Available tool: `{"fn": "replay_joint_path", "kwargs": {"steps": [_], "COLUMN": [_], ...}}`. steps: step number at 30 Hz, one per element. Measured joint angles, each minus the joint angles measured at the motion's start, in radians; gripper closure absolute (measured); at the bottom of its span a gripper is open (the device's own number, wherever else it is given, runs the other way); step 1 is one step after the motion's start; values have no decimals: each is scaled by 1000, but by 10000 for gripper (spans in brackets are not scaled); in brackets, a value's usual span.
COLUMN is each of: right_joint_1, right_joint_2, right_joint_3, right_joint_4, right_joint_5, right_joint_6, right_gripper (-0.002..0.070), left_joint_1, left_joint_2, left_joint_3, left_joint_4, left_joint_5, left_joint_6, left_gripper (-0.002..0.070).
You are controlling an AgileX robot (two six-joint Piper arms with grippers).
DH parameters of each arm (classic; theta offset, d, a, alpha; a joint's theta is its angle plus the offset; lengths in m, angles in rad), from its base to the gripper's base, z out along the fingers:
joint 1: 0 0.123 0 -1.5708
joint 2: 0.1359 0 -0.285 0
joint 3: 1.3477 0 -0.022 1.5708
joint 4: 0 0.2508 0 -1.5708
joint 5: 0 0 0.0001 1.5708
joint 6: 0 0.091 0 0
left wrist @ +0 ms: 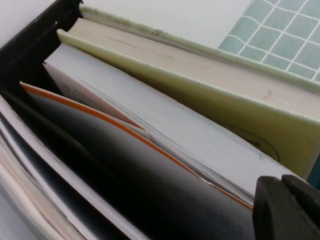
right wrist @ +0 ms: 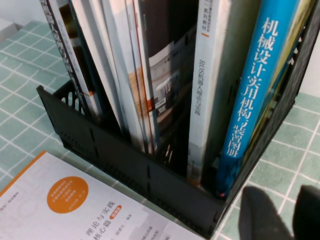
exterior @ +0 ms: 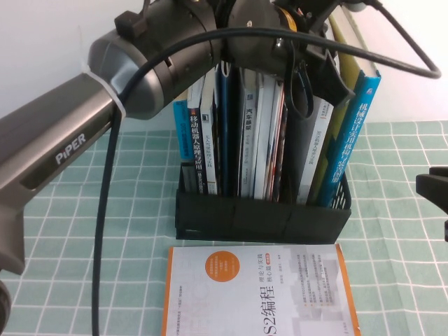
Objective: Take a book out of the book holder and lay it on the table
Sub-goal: Hold the bookshelf
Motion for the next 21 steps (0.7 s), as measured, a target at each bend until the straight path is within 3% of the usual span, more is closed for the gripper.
{"fn": "replay_joint_path", "kwargs": {"steps": [10, 21], "right_joint_1": [0, 0], "right_joint_2": [0, 0], "right_joint_3": [0, 0], "right_joint_4": [0, 0], "right_joint_5": [0, 0], "right_joint_6": [0, 0], "right_gripper": [511, 511], "left_joint_1": [2, -51], "left_joint_2": [-1, 6], "left_joint_3": [4, 4], "left_joint_4": [-215, -246], "left_joint_5": [-17, -58], "left_joint_6": [180, 239], "left_gripper": [678, 678]}}
